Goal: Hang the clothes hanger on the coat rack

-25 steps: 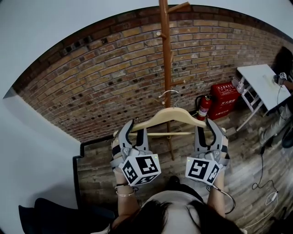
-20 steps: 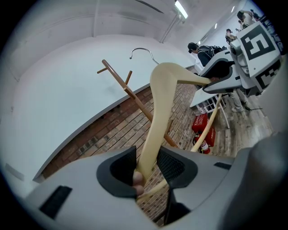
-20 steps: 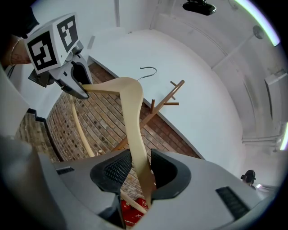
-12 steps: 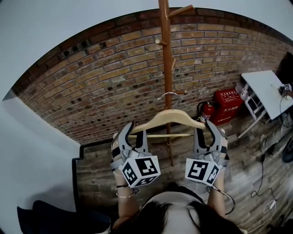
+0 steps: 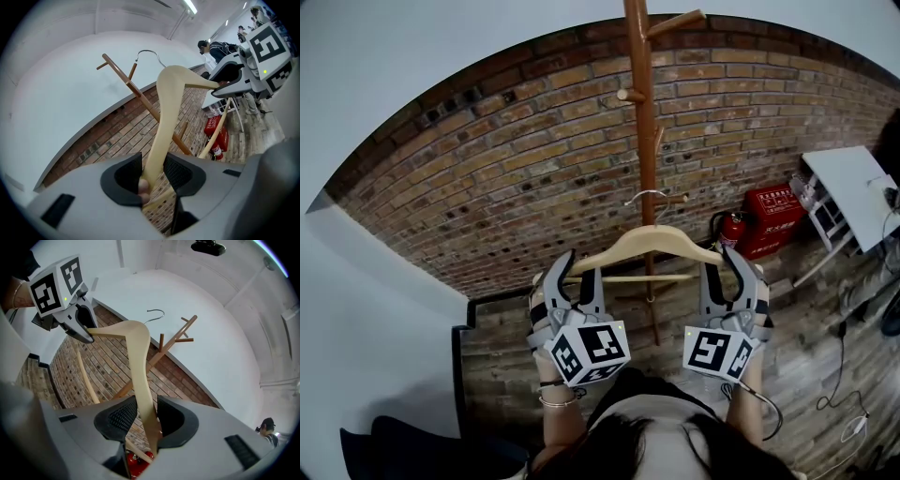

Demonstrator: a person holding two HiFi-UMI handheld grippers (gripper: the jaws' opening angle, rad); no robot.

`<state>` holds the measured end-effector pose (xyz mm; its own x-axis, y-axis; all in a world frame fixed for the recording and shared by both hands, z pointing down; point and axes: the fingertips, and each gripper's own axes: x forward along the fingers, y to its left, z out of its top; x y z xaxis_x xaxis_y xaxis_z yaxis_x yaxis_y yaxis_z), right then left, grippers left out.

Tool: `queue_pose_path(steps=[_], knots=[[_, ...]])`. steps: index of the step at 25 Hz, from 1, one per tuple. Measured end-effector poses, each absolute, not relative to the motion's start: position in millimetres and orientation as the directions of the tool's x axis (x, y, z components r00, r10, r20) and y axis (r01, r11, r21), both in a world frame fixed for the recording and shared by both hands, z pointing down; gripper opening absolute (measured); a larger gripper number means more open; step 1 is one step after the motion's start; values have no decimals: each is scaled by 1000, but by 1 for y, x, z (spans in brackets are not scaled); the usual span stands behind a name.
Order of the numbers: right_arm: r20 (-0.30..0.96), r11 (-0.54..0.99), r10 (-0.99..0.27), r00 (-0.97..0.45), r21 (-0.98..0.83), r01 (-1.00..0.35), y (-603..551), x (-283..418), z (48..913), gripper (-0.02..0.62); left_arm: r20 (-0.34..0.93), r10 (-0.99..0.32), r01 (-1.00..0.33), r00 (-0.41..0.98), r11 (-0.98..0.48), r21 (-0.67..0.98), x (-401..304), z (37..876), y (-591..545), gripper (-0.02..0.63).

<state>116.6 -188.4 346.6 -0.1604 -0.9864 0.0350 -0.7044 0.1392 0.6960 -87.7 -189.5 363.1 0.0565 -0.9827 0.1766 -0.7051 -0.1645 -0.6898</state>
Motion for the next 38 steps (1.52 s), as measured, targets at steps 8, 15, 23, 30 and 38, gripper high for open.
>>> queue_pose_path(steps=[8,15,23,30,38], knots=[[21,115,-990,-140,693,-712,-214,108,339,143,165,-983,-694,76,-171,-699,-96,353,-219,143],[12,101,-992,-129,695,-712,-236,104,328,143,148,-984,-690,98,-174,-702,-99,340,-245,143],[8,95,-992,-126,703,-705,-257,104,322,143,135,-984,-691,115,-177,-700,-98,333,-268,143],[7,97,-992,-129,702,-705,-275,101,312,143,122,-986,-690,116,-168,-704,-101,322,-286,143],[5,97,-991,-131,705,-703,-292,98,303,143,119,-986,-691,118,-167,-703,-104,314,-302,143]])
